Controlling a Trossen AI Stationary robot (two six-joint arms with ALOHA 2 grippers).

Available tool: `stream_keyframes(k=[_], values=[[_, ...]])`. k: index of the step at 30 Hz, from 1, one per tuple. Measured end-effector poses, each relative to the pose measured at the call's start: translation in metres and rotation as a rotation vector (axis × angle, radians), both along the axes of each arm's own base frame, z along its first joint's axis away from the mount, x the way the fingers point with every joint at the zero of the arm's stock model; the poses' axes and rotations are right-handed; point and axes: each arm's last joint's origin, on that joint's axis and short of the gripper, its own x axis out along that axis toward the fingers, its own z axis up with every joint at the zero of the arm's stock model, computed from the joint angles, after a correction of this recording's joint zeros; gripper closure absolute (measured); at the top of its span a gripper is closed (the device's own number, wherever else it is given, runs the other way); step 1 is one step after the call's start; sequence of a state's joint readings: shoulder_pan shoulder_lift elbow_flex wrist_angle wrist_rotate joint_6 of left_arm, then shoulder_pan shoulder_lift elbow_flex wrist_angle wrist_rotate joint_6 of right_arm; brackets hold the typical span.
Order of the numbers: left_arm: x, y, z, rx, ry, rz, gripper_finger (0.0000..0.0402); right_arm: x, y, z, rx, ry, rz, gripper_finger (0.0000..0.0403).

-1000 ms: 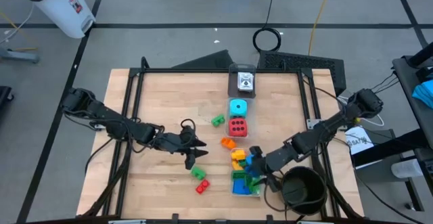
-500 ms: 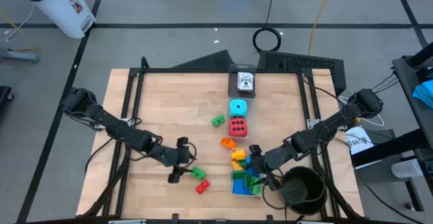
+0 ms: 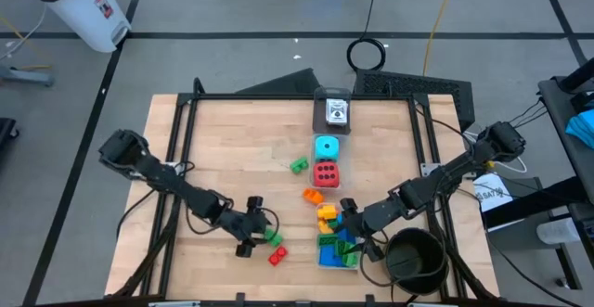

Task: Pick & Place Toys
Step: Put the green 2 stud game piece into the bottom transparent bin

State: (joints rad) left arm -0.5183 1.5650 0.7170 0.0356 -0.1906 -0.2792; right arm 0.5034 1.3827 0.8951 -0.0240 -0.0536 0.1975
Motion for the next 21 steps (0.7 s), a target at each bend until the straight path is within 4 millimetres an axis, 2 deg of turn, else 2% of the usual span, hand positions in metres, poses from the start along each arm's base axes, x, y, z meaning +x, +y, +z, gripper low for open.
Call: stream_keyframes(k=[12,15,17,21], values=[[0.013,-0.008,-0.039,0.001,0.040,-0.036,0.0156,0.000,0.000,0.000,-0.004,0.000,0.002,0.0139],[0.014,-0.008,-0.043,0.009,0.039,-0.006,0.0159,0.000,0.000,0.000,-0.004,0.000,0.002,0.0139],[0.014,-0.008,-0.044,0.009,0.041,0.005,0.0172,0.000,0.000,0.000,-0.004,0.000,0.002,0.0140],[0.015,-0.008,-0.043,0.008,0.037,0.010,0.0223,0.000,0.000,0.000,-0.004,0.000,0.001,0.0140]])
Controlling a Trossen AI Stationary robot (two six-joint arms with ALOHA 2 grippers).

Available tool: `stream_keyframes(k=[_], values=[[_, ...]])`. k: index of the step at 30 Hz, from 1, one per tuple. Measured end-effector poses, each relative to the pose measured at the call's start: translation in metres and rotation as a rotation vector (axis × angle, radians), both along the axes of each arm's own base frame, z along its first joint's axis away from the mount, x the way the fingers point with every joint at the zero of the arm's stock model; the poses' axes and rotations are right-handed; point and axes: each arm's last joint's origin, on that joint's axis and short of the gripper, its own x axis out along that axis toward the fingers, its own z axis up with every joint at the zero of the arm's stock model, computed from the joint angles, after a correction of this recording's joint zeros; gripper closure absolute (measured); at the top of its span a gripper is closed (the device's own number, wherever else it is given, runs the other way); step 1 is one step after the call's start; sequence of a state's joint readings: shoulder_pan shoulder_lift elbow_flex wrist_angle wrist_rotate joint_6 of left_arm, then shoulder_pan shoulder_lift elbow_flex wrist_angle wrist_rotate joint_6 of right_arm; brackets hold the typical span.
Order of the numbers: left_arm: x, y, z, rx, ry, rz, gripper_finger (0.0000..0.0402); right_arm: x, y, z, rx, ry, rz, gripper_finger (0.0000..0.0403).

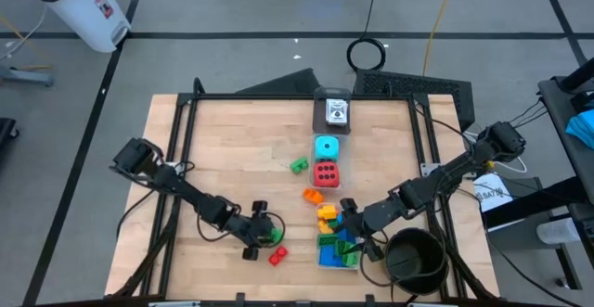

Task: Pick & Place Toys
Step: Put the green 2 stud game piece into the bottom transparent bin

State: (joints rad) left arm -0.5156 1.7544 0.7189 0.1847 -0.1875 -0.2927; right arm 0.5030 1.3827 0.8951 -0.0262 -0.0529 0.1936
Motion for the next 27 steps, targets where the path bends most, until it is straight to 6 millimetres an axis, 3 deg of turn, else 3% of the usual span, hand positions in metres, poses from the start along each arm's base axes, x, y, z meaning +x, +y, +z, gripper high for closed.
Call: stream_keyframes(k=[5,8,16,20,27], values=[[-0.002,0.003,0.008,-0.001,-0.008,0.031,0.0229,0.000,0.000,0.000,-0.002,-0.002,-0.004,0.0140],[-0.002,0.007,0.025,-0.007,-0.073,0.081,0.0229,0.002,0.000,0.002,-0.018,-0.046,-0.009,0.0140],[0.003,0.013,0.074,0.069,-0.410,0.197,0.0229,0.010,-0.007,0.005,-0.168,-0.426,-0.138,0.0140],[0.012,0.014,0.089,0.063,-0.577,0.183,0.0227,0.011,-0.022,0.001,-0.119,-0.546,-0.206,0.0140],[0.024,0.023,0.089,0.048,-0.646,0.198,0.0228,0.018,-0.046,-0.001,-0.045,-0.537,-0.348,0.0140]])
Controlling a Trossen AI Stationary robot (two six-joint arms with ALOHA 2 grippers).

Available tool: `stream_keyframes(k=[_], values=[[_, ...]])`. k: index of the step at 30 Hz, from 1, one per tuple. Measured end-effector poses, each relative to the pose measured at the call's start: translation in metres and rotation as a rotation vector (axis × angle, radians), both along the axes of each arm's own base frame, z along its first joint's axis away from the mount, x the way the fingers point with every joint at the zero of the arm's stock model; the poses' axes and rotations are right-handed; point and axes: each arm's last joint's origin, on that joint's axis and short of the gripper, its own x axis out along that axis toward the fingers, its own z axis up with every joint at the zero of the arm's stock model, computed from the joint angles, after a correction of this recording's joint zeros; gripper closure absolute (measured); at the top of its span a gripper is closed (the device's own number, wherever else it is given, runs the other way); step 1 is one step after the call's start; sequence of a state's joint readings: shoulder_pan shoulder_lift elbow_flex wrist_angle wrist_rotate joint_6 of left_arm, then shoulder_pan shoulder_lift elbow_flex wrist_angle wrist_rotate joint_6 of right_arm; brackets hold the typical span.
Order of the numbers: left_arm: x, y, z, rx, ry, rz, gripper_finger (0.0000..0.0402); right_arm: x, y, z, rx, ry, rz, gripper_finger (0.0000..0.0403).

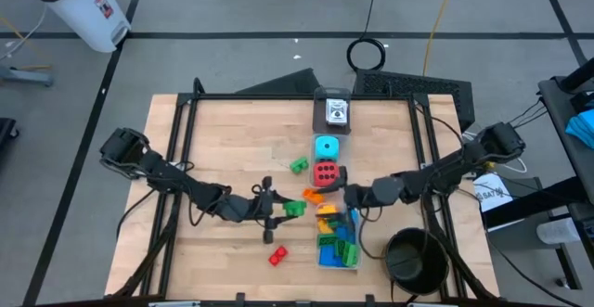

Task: Pick & Place Toys
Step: Put the green 2 stud game piece into the bottom transparent bin

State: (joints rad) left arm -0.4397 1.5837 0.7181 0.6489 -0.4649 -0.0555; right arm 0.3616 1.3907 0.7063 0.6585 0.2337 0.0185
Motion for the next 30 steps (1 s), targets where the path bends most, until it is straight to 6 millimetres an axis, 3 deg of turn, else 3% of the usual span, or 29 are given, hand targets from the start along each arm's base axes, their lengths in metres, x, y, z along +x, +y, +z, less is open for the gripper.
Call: stream_keyframes(k=[10,17,25,30], values=[[0.001,0.002,0.000,0.039,-0.001,-0.019,0.0228,0.031,-0.010,-0.027,0.019,-0.050,-0.009,0.0136],[0.002,0.003,-0.001,0.031,0.007,-0.021,0.0228,0.053,-0.003,-0.035,0.002,-0.047,0.038,0.0125],[0.001,0.004,-0.002,0.032,0.022,-0.010,0.0228,0.055,0.003,-0.034,-0.039,-0.074,0.049,0.0126],[0.001,0.003,-0.002,0.031,0.020,-0.012,0.0228,0.056,-0.001,-0.034,-0.028,-0.072,0.039,0.0158]])
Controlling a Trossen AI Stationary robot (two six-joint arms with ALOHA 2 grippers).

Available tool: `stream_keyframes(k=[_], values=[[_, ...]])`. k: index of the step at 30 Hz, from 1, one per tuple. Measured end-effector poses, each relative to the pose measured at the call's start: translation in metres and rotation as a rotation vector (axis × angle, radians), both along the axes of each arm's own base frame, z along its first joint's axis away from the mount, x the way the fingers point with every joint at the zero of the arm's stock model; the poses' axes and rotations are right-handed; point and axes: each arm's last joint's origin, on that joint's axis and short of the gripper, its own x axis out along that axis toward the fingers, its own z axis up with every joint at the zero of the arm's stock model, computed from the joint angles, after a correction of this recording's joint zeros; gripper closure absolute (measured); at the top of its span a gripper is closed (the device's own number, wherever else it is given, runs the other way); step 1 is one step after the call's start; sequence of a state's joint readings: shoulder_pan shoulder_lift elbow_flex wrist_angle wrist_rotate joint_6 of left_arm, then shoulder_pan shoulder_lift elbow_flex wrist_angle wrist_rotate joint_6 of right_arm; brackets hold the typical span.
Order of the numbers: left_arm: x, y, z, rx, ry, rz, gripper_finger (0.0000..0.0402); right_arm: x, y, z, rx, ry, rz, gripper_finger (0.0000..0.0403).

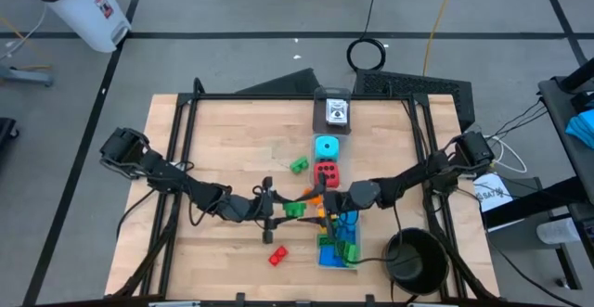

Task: Pick & Place Toys
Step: Put the green 2 stud game piece into the bottom transparent bin, then put the orange 1 stud game piece into the bottom transparent bin

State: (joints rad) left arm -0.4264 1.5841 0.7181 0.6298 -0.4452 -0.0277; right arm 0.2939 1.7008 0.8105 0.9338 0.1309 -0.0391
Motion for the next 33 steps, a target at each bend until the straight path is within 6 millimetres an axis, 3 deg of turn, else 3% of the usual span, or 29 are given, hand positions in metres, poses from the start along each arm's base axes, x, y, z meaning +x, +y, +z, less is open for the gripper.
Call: stream_keyframes(k=[8,15,20,23,27,33], values=[[0.000,0.000,0.000,-0.010,-0.004,-0.005,0.0206,0.000,0.000,-0.001,-0.012,0.008,0.007,0.0274],[0.001,-0.001,0.001,-0.093,-0.008,-0.034,0.0199,-0.012,-0.001,0.016,-0.014,0.077,0.020,0.0274],[0.000,-0.003,0.000,-0.110,0.012,-0.078,0.0199,-0.040,0.004,0.034,0.000,0.233,0.111,0.0278],[-0.001,-0.004,-0.004,-0.101,0.037,-0.092,0.0198,-0.058,0.010,0.040,0.025,0.334,0.172,0.0314],[-0.001,-0.002,-0.004,-0.093,0.054,-0.078,0.0198,-0.078,0.017,0.039,0.062,0.491,0.202,0.0332],[0.000,0.004,-0.006,-0.105,0.064,-0.026,0.0197,-0.093,0.024,0.032,0.039,0.616,0.223,0.0365]])
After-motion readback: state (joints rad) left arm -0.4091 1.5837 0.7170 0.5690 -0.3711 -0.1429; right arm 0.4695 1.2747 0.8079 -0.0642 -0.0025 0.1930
